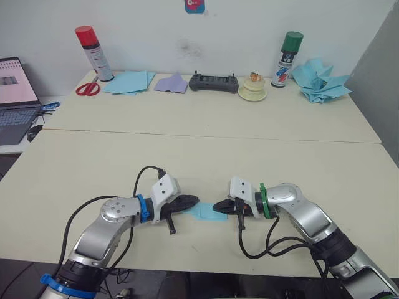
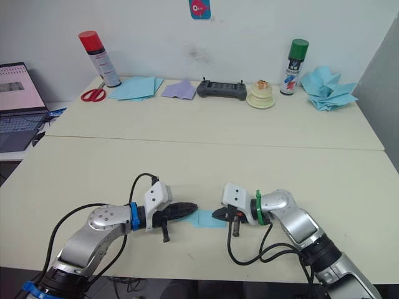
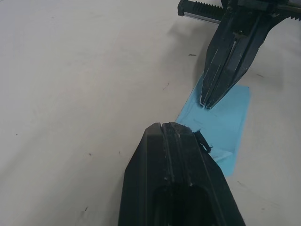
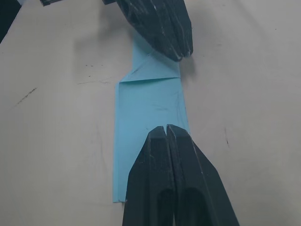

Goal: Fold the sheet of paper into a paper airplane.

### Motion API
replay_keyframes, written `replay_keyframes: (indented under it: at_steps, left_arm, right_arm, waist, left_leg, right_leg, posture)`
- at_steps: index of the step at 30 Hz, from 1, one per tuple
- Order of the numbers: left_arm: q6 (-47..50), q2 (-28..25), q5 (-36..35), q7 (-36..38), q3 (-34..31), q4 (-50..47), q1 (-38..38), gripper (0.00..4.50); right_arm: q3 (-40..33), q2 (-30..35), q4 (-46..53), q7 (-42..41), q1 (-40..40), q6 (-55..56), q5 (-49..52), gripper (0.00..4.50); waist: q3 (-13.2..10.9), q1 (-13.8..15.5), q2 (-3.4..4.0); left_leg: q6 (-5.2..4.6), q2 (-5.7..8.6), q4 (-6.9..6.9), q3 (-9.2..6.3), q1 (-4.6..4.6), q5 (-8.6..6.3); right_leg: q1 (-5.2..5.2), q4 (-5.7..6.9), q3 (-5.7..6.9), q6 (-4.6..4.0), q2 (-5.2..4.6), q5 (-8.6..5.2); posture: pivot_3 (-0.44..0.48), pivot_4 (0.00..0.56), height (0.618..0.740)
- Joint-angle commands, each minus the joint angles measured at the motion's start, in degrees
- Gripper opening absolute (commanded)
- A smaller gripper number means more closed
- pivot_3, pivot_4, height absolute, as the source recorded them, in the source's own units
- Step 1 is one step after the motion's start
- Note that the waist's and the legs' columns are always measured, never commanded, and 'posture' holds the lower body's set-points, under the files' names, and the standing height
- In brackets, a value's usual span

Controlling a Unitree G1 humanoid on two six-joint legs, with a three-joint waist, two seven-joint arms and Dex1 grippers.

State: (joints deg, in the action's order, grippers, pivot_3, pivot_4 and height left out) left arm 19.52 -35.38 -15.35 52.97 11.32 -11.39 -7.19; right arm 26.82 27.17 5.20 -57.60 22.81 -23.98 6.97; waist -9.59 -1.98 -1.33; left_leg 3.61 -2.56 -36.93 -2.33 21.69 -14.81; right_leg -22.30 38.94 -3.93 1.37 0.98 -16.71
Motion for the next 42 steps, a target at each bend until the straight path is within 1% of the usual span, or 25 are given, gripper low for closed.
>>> replay_keyframes:
  at_steps: [1,5,10,14,17,19,21,22,23,25,26,28,30,31,32,33,34,35,36,37,38,40,42]
  left_arm:
    - [-0.40,0.26,3.35,-1.49,1.87,1.09,-0.25,0.00]
    - [-1.24,-2.42,5.36,-1.87,0.44,2.67,2.44,0.00]
    - [-2.37,-5.22,5.09,-2.44,-3.05,4.62,5.14,0.00]
    - [-2.33,-5.80,4.80,-3.73,-5.80,6.13,5.66,0.00]
    - [-2.91,-5.47,3.81,-4.13,-7.43,5.48,6.06,0.00]
    - [-3.06,-4.73,1.51,-4.56,-9.93,3.54,6.21,0.00]
    - [-2.45,-4.66,-1.45,-4.92,-13.54,0.71,6.12,0.00]
    - [-2.46,-5.24,-2.55,-4.56,-15.20,-0.54,6.24,0.00]
    - [-2.58,-6.02,-3.35,-3.78,-16.58,-1.53,6.54,0.00]
    - [-2.09,-7.78,-5.24,-1.99,-19.23,-3.58,7.00,0.55]
    - [-1.30,-8.68,-6.51,-1.02,-20.26,-4.95,7.28,0.73]
    - [-0.38,-10.21,-8.56,0.81,-21.61,-7.74,8.17,1.35]
    - [-2.71,-11.98,-8.52,3.61,-21.74,-10.53,9.82,1.95]
    - [-3.84,-12.74,-8.48,4.87,-21.77,-11.66,10.54,2.33]
    - [-6.07,-13.35,-8.14,6.28,-21.93,-13.10,11.28,2.58]
    - [-8.15,-13.45,-7.78,7.02,-22.17,-14.07,11.70,2.92]
    - [-10.15,-13.33,-7.41,7.40,-22.38,-15.03,11.93,3.21]
    - [-11.49,-13.24,-7.12,7.59,-22.50,-15.77,12.17,3.51]
    - [-12.25,-13.07,-7.47,7.86,-22.77,-16.52,12.65,3.80]
    - [-13.26,-12.86,-7.73,8.17,-23.01,-17.09,13.33,3.84]
    - [-15.19,-12.58,-7.33,8.56,-23.21,-17.25,14.20,3.84]
    - [-18.87,-12.37,-6.30,9.62,-23.37,-17.35,16.38,3.84]
    - [-21.45,-12.23,-5.79,10.41,-23.47,-17.78,19.04,3.84]
  right_arm:
    - [0.42,0.53,-0.61,0.80,-0.80,-1.36,-1.56,0.03]
    - [0.26,1.19,0.45,0.91,-1.74,-2.02,-1.47,0.03]
    - [0.17,1.10,0.64,1.27,-2.11,-2.51,-1.44,0.03]
    - [0.34,0.67,0.07,1.38,-1.75,-2.65,-1.35,0.03]
    - [-0.06,0.34,-0.51,1.19,-1.26,-1.93,-0.96,0.03]
    - [-1.93,-0.65,-0.31,1.06,-1.24,0.55,0.73,0.03]
    - [-6.26,-2.99,1.79,1.31,-1.46,1.01,5.64,0.03]
    - [-7.74,-2.97,3.37,0.51,-1.23,1.59,7.12,0.03]
    - [-8.92,-2.53,5.09,-0.64,-0.95,0.90,8.84,0.20]
    - [-11.32,-1.54,8.23,-1.89,-0.25,-1.30,12.12,0.69]
    - [-12.27,-0.79,9.45,-2.46,-0.08,-1.78,13.28,0.97]
    - [-13.63,0.84,11.54,-3.85,-0.21,-1.24,14.84,1.73]
    - [-14.75,2.89,14.42,-5.47,-1.32,-0.08,16.07,2.41]
    - [-15.08,3.93,15.57,-6.33,-1.89,-0.04,16.79,2.87]
    - [-15.27,5.35,16.53,-7.96,-2.73,1.64,16.85,3.15]
    - [-15.39,6.42,17.13,-9.32,-3.44,2.80,17.04,3.20]
    - [-15.68,7.44,17.46,-10.51,-4.17,3.97,17.22,3.12]
    - [-15.63,8.51,17.35,-11.58,-4.86,5.60,16.75,2.98]
    - [-15.25,9.56,16.95,-12.76,-5.83,8.34,15.56,2.74]
    - [-14.65,10.37,16.15,-13.63,-6.81,12.06,13.72,2.37]
    - [-13.84,10.97,15.36,-13.79,-7.63,15.43,11.52,2.10]
    - [-12.39,11.34,13.80,-13.86,-8.72,20.02,8.43,2.10]
    - [-11.42,9.88,11.25,-11.66,-9.20,23.48,5.55,2.10]
  waist:
    - [0.00,0.02,0.00]
    - [0.01,0.03,0.00]
    - [0.01,0.01,0.01]
    - [0.02,0.00,0.02]
    - [0.02,-0.01,0.02]
    - [0.02,-0.10,0.02]
    - [-0.14,-0.23,-0.04]
    - [-0.29,-0.27,-0.04]
    - [-0.53,-0.25,-0.05]
    - [-0.73,-0.20,-0.09]
    - [-0.79,-0.16,-0.08]
    - [-0.81,-0.03,-0.08]
    - [-0.82,0.04,-0.08]
    - [-0.82,0.08,-0.08]
    - [-0.82,0.10,-0.08]
    - [-0.82,0.16,-0.08]
    - [-0.82,0.19,-0.07]
    - [-0.83,0.19,-0.08]
    - [-0.83,0.19,-0.08]
    - [-0.83,0.18,-0.09]
    - [-0.83,0.17,-0.09]
    - [-0.83,-0.01,-0.09]
    - [-0.84,-0.28,-0.09]
  left_leg:
    - [0.00,0.00,0.00,0.00,0.00,0.00]
    - [0.00,-0.01,0.01,-0.01,-0.01,0.00]
    - [0.00,-0.01,0.03,0.01,-0.04,0.00]
    - [0.00,-0.02,0.04,0.03,-0.11,0.00]
    - [0.00,-0.03,0.05,0.04,-0.13,0.00]
    - [0.00,-0.04,0.06,0.05,-0.14,0.00]
    - [0.00,-0.09,0.08,0.04,-0.10,0.00]
    - [0.00,-0.12,0.07,0.01,-0.01,0.00]
    - [0.00,-0.12,0.06,-0.01,0.05,0.00]
    - [0.00,-0.11,0.04,-0.04,0.31,0.00]
    - [0.01,-0.09,0.03,-0.04,0.36,0.00]
    - [0.02,-0.05,0.04,-0.01,0.47,0.00]
    - [0.04,-0.02,0.04,0.05,0.47,-0.02]
    - [0.09,-0.02,0.05,0.06,0.54,-0.05]
    - [0.11,-0.03,0.06,0.06,0.59,-0.07]
    - [0.12,-0.03,0.05,0.06,0.67,-0.08]
    - [0.12,-0.03,0.03,0.05,0.97,-0.08]
    - [0.12,-0.03,0.01,0.04,1.06,-0.08]
    - [0.12,-0.04,-0.01,0.03,1.06,-0.08]
    - [0.12,-0.03,-0.01,0.04,1.06,-0.08]
    - [0.12,-0.03,-0.01,0.05,1.03,-0.08]
    - [0.11,-0.04,-0.01,0.09,1.00,-0.08]
    - [0.11,-0.08,0.00,0.14,0.95,-0.08]
  right_leg:
    - [0.00,0.00,-0.01,0.00,0.00,0.00]
    - [0.00,0.00,-0.01,0.00,0.00,0.00]
    - [0.01,-0.01,-0.03,-0.02,-0.01,-0.01]
    - [0.03,0.00,-0.03,-0.03,-0.01,-0.02]
    - [0.04,0.00,-0.04,-0.03,-0.01,-0.02]
    - [0.03,0.00,-0.04,-0.03,-0.01,-0.02]
    - [-0.01,0.03,-0.02,-0.03,0.01,-0.02]
    - [-0.08,0.04,0.00,-0.03,0.04,-0.02]
    - [-0.14,0.05,0.01,-0.03,0.05,-0.01]
    - [-0.35,0.07,0.03,-0.03,0.05,-0.01]
    - [-0.37,0.06,0.04,-0.03,0.03,-0.01]
    - [-0.43,0.00,0.03,-0.03,-0.05,-0.01]
    - [-0.44,-0.02,0.00,-0.04,-0.09,0.00]
    - [-0.47,-0.07,-0.01,-0.06,-0.10,0.01]
    - [-0.52,-0.08,0.00,-0.16,-0.10,0.06]
    - [-0.59,-0.08,0.00,-0.20,-0.10,0.08]
    - [-0.89,-0.05,0.02,-0.23,-0.09,0.10]
    - [-0.98,-0.05,0.04,-0.27,-0.10,0.12]
    - [-0.97,-0.04,0.06,-0.27,-0.09,0.12]
    - [-0.97,-0.04,0.05,-0.26,-0.09,0.12]
    - [-0.95,-0.03,0.04,-0.26,-0.09,0.11]
    - [-0.95,-0.02,0.01,-0.16,-0.07,0.06]
    - [-0.96,-0.02,-0.04,-0.14,-0.04,0.04]
  posture:
    - [0.000,0.150,0.740]
    - [0.000,0.150,0.740]
    - [0.000,0.150,0.740]
    - [0.000,0.150,0.740]
    - [0.000,0.150,0.740]
    - [0.000,0.150,0.740]
    - [0.000,0.150,0.740]
    - [0.000,0.150,0.740]
    - [0.000,0.150,0.740]
    - [0.000,0.150,0.740]
    - [0.000,0.150,0.740]
    - [0.000,0.150,0.740]
    - [0.000,0.150,0.740]
    - [0.000,0.150,0.740]
    - [0.000,0.150,0.740]
    - [0.000,0.150,0.740]
    - [0.000,0.150,0.740]
    - [0.000,0.150,0.740]
    - [0.000,0.150,0.740]
    - [0.000,0.150,0.740]
    - [0.000,0.150,0.740]
    - [0.000,0.150,0.740]
    - [0.000,0.150,0.740]
